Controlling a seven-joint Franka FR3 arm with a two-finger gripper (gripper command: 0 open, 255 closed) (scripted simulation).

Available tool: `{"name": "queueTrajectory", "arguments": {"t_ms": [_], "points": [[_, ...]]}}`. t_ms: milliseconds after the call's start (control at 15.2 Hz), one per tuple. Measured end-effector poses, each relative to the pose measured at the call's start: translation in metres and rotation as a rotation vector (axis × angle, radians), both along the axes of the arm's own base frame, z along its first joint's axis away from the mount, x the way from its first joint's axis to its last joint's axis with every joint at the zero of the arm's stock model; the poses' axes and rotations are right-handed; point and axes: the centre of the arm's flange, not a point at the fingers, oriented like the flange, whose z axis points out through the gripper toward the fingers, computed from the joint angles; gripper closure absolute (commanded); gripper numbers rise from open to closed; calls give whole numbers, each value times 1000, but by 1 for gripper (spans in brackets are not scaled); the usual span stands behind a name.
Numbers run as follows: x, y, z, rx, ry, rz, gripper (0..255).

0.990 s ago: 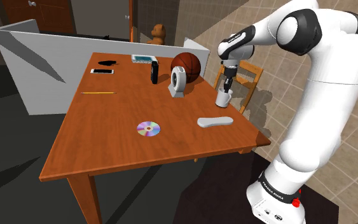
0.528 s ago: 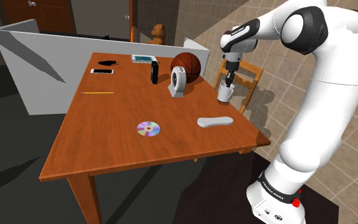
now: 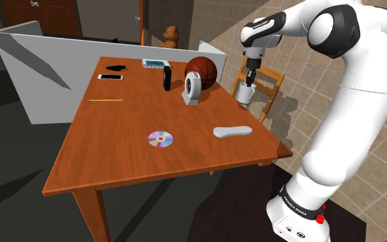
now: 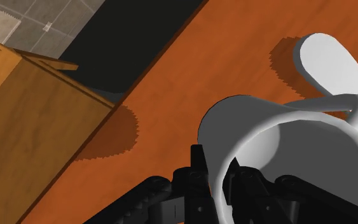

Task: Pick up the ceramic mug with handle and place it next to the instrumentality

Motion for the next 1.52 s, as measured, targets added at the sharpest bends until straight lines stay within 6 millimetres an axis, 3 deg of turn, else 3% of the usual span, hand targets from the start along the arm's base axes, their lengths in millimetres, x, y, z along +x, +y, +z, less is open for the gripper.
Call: {"name": "queueTrajectory", "arguments": {"t_ms": [858, 1122, 1518], "points": [[0, 0, 68, 0, 0, 0, 255], [-3, 39, 72, 0, 0, 1, 255], [-2, 118, 74, 1, 0, 2, 255]]}}
